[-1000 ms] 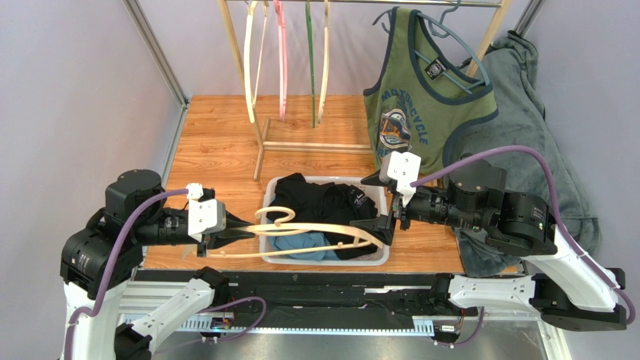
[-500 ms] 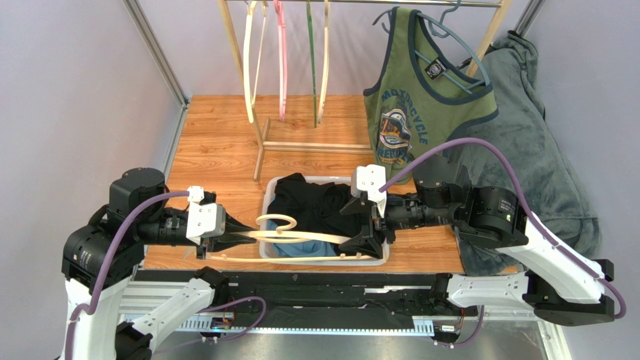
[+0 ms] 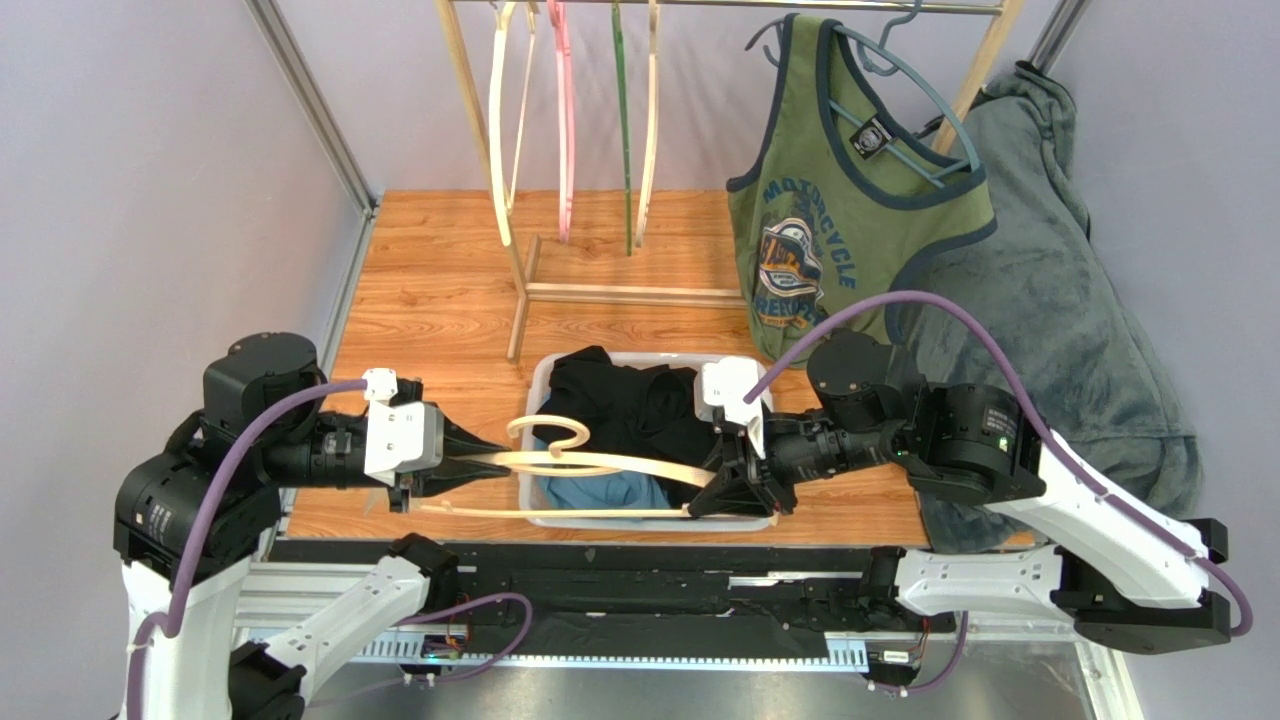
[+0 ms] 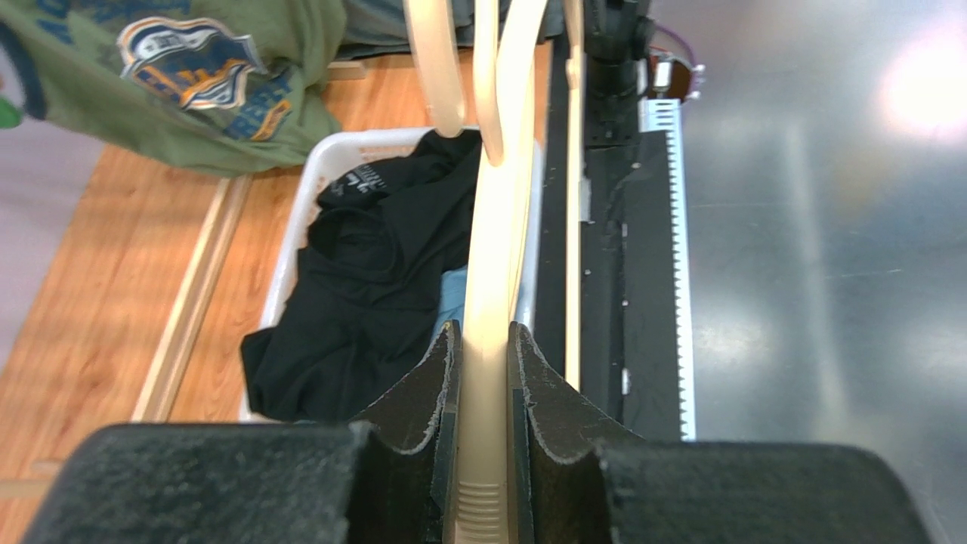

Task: Remove the tank top from the hanger
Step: Place the hanger at the clothesline.

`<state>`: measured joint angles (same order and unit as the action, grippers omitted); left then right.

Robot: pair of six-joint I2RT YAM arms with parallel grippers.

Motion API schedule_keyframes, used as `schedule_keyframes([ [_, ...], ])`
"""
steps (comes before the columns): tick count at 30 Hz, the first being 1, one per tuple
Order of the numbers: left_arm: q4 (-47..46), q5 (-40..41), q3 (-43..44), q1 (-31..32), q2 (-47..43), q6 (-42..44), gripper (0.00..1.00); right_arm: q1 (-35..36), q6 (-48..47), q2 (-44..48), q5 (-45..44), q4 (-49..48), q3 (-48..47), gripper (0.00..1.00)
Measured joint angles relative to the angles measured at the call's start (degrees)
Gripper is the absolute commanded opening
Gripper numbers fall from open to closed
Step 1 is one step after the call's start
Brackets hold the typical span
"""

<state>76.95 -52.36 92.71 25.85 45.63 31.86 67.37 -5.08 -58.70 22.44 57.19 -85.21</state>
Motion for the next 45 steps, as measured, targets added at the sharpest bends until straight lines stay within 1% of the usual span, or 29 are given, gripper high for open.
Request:
schedule_keyframes([
  [2, 0.0, -0.6, 0.0, 0.2, 0.3, -0.1, 0.01, 0.3, 0.2, 0.4, 0.0, 0.5, 0.0, 0.0],
  [3, -0.2, -0.7, 0.0, 0.2, 0.3, -0.1, 0.12, 0.3, 0.3, 0.5, -0.1, 0.6, -0.2, 0.0],
  [4, -0.4, -0.7, 0.0, 0.2, 0.3, -0.4, 0.49, 0.3, 0.3, 0.5, -0.3, 0.6, -0.3, 0.0],
  [5, -0.7, -0.7, 0.0, 0.2, 0.3, -0.6, 0.71, 0.3, 0.5, 0.5, -0.5, 0.6, -0.5, 0.0],
  [6, -1.2, -0.4, 0.0, 0.2, 0.3, -0.9, 0.97, 0.3, 0.8, 0.6, -0.6, 0.7, -0.8, 0.0],
  [7, -1.6, -0.1, 0.0, 0.2, 0.3, -1.0, 0.99, 0.3, 1.0, 0.7, -0.8, 0.9, -1.1, 0.0],
  [12, -3.9, 2.5, 1.1, 0.2, 0.4, -3.9, 0.99, 0.1, 3.0, 1.4, -3.8, 3.8, -4.3, 0.0],
  [19, -4.9, 5.6, 11.4, 0.2, 0.8, -4.9, 0.99, 0.1, 5.3, 3.0, -10.2, 10.2, -13.7, 0.0],
  [24, -6.0, 8.8, 19.3, 0.2, 0.8, -5.5, 0.99, 0.2, 7.1, 6.3, -19.5, 15.8, -20.5, 0.0],
  [27, -8.0, 10.7, 22.4, 0.2, 0.7, -6.9, 0.99, 0.0, 8.9, 8.6, -25.7, 18.9, -24.1, 0.0],
  [34, -10.2, 12.4, 21.5, -0.1, 0.6, -9.7, 0.99, 0.0, 11.8, 12.6, -34.8, 21.0, -25.3, 0.0],
  [37, -10.3, 12.9, 21.2, -0.1, 0.8, -10.3, 0.99, 0.0, 12.7, 12.7, -41.2, 21.8, -25.9, 0.0],
  [42, -10.8, 13.0, 21.2, -0.1, 1.0, -11.4, 0.99, 0.0, 13.3, 10.6, -53.1, 21.8, -28.1, 0.0],
  [45, -11.3, 13.0, 20.9, -0.1, 1.0, -12.0, 0.99, 0.0, 13.2, 7.3, -59.4, 20.9, -29.5, 0.0],
])
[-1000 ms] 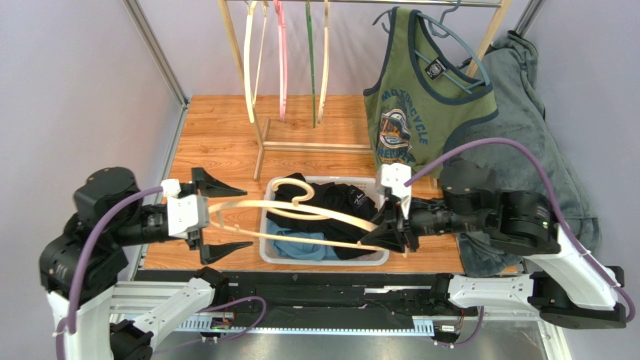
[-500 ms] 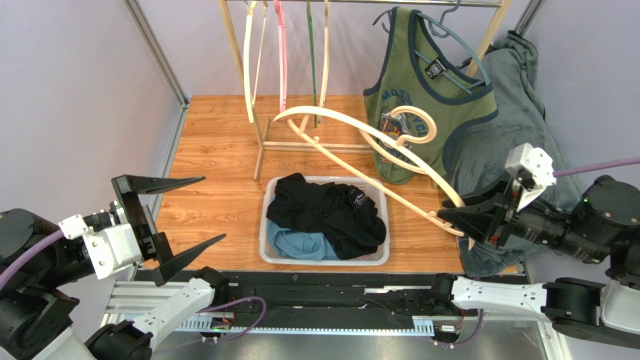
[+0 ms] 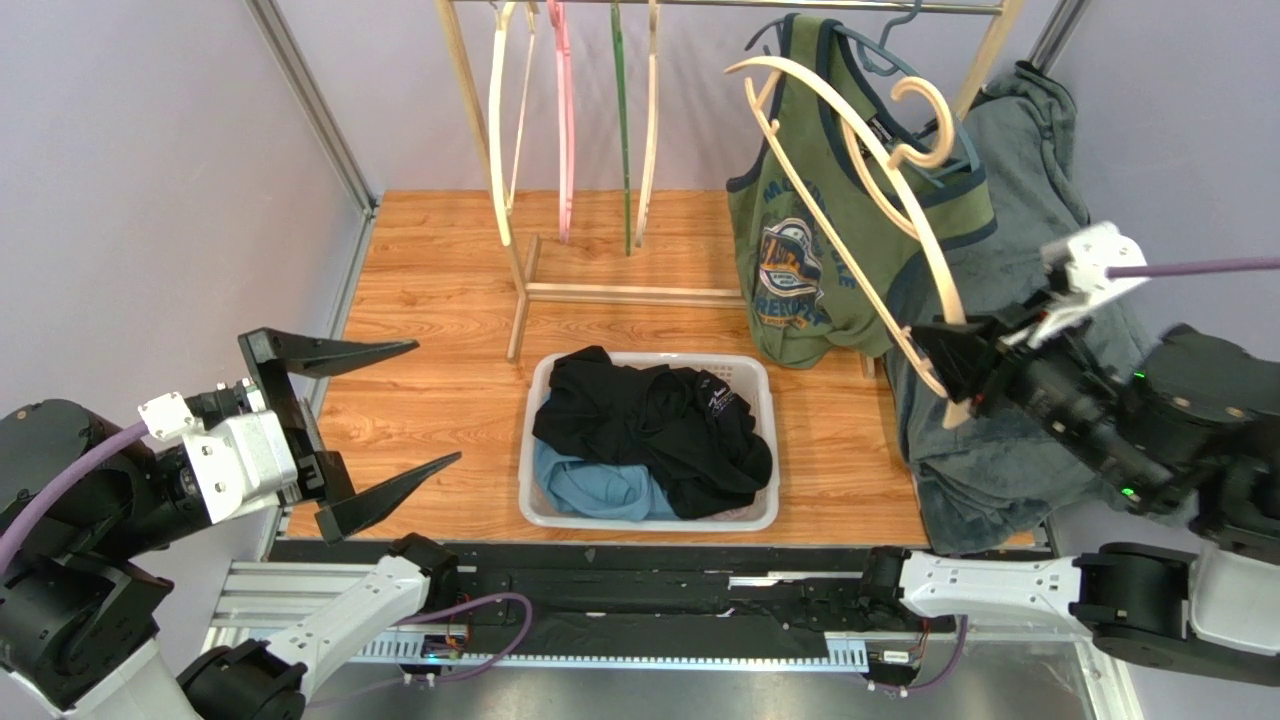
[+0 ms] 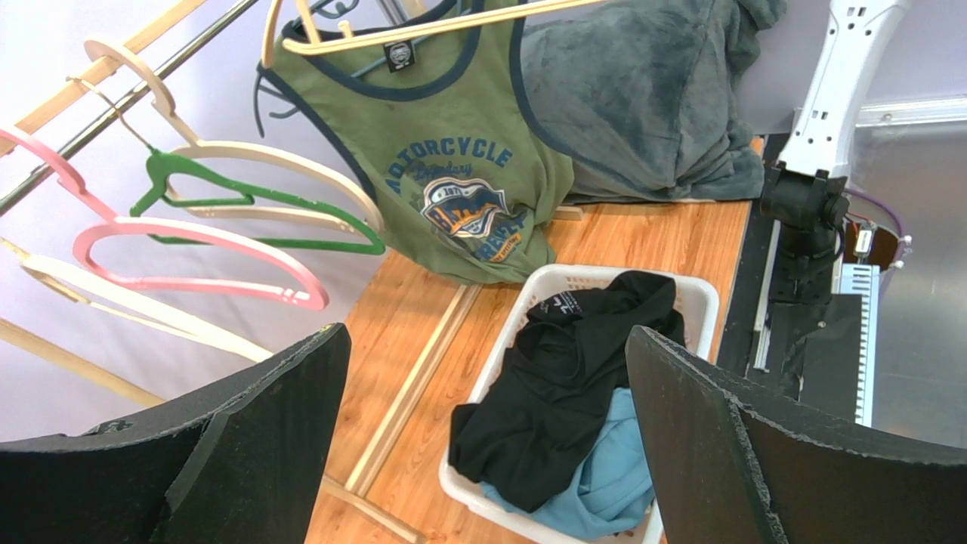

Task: Remove the tank top from the hanger
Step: Place the hanger at the clothesline.

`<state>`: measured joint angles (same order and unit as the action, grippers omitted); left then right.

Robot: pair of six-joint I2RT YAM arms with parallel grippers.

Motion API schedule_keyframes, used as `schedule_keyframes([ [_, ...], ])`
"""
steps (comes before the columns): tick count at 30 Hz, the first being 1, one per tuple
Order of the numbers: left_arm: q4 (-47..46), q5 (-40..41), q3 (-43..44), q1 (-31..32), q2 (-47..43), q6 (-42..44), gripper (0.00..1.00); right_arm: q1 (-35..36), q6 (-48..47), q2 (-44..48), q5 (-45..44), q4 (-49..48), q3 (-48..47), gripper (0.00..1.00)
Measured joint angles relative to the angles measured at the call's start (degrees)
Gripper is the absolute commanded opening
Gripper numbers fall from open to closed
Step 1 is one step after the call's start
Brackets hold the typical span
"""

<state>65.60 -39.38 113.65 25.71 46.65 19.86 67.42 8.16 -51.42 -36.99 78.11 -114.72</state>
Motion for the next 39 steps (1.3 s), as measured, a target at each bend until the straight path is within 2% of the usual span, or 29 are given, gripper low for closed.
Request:
schedule_keyframes([
  [6, -0.3, -0.2, -0.5, 0.0, 0.0, -0.3, 0.99, -1.9, -0.9, -10.1, -4.8, -5.2, 0.5, 0.0],
  [11, -0.5, -0.2, -0.8, 0.0, 0.0, -0.3, 0.99, -13.7, -0.7, -19.0, 2.4, -10.4, 0.5, 0.0],
  [14, -0.7, 0.1, -1.5, 0.0, -0.3, -0.3, 0.99, -18.0, -0.6, -22.4, 5.6, -12.3, 0.5, 0.0],
  [19, -0.7, 0.8, -2.3, 0.0, -1.1, -0.3, 0.99, -19.5, -0.7, -26.6, 9.2, -13.8, -5.2, 0.0],
  [28, -0.7, 0.9, -2.3, 0.0, -1.7, -0.3, 0.99, -24.2, 0.7, -38.1, 13.2, -12.2, -22.8, 0.0],
  [39, -0.7, 0.9, -2.3, 0.0, -2.0, -0.3, 0.99, -26.8, 1.4, -41.8, 13.4, -10.0, -24.1, 0.0],
])
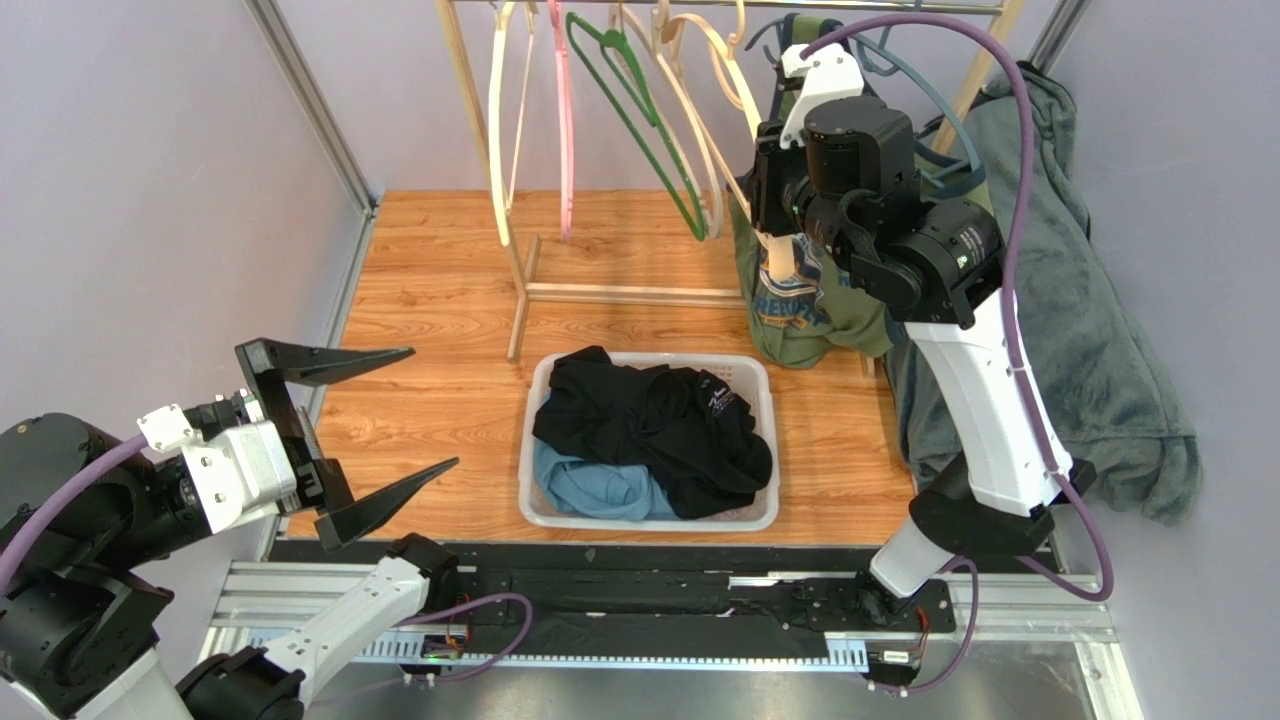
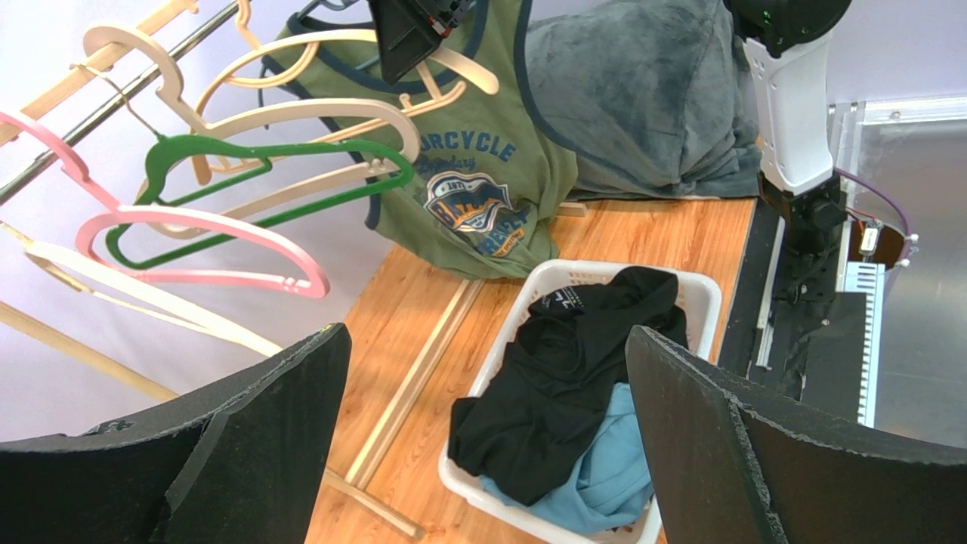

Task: Remove the tank top from the hanger
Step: Place the hanger at the clothesline.

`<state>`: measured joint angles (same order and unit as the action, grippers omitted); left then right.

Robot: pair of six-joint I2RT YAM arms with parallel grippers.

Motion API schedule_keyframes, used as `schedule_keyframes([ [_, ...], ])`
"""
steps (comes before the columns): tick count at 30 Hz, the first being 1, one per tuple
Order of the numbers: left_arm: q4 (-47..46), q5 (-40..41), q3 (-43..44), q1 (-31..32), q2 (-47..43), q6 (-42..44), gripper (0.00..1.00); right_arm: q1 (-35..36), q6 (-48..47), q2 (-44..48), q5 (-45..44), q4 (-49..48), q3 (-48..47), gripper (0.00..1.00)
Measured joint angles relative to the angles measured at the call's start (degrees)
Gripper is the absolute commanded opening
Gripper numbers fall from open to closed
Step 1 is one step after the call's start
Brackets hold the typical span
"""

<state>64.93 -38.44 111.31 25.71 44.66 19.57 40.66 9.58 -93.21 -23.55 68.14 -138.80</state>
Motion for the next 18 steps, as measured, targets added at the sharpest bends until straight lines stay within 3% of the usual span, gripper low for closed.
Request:
schedule_keyframes([
  [18, 0.4, 0.0, -0.6, 0.0, -0.7, 0.1, 0.99, -6.1, 0.3, 1.6, 5.6, -2.4, 2.2, 0.0],
])
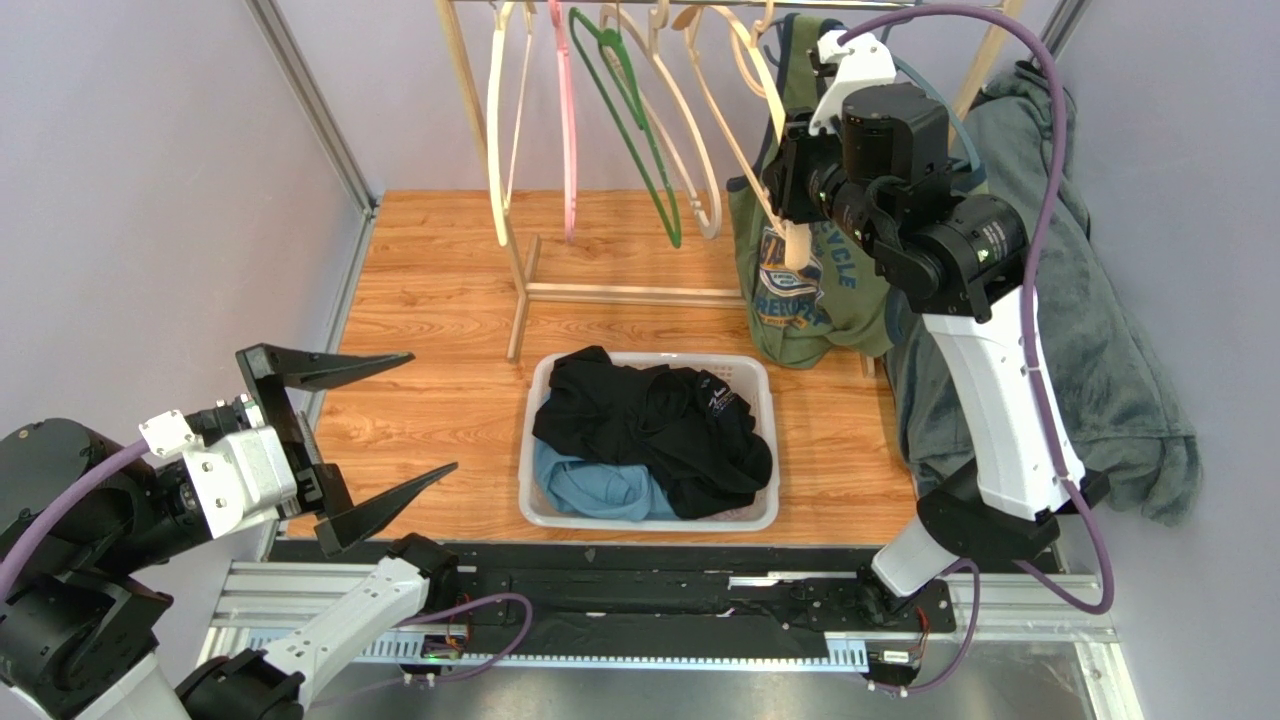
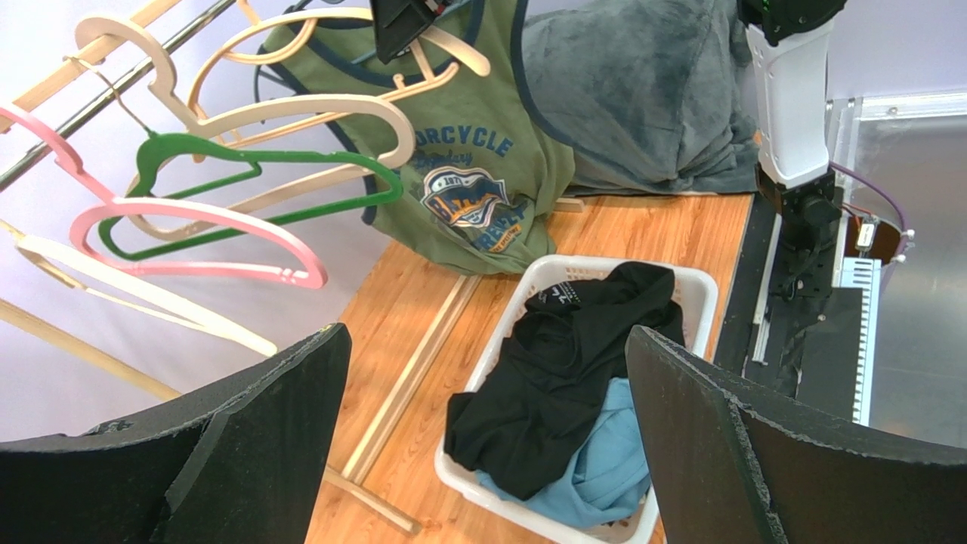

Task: Remove the tank top from the hanger
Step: Place the hanger at the clothesline.

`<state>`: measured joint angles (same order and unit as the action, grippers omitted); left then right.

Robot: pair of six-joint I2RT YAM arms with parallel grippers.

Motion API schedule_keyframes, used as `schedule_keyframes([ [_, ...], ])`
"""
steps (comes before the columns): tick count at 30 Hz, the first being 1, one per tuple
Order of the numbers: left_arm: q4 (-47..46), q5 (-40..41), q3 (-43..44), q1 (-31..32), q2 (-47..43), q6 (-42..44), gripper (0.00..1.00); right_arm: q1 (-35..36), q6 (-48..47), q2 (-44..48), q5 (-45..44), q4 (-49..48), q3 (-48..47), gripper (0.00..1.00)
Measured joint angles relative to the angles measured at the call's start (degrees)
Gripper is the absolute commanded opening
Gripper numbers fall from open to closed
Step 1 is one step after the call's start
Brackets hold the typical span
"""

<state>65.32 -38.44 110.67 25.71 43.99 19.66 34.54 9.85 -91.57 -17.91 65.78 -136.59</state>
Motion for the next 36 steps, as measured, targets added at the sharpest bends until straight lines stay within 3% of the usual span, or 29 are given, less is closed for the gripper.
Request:
schedule_keyframes([
  [16, 0.2, 0.0, 0.0, 0.0, -0.4, 0.2, 0.99, -6.2, 5.8, 1.9, 12.5, -4.2, 1.7, 0.0],
  [36, 0.3, 0.1, 0.0, 0.0, -0.9, 0.4, 0.99, -6.3, 4.7, -4.2, 12.0, -3.8, 0.1, 0.0],
])
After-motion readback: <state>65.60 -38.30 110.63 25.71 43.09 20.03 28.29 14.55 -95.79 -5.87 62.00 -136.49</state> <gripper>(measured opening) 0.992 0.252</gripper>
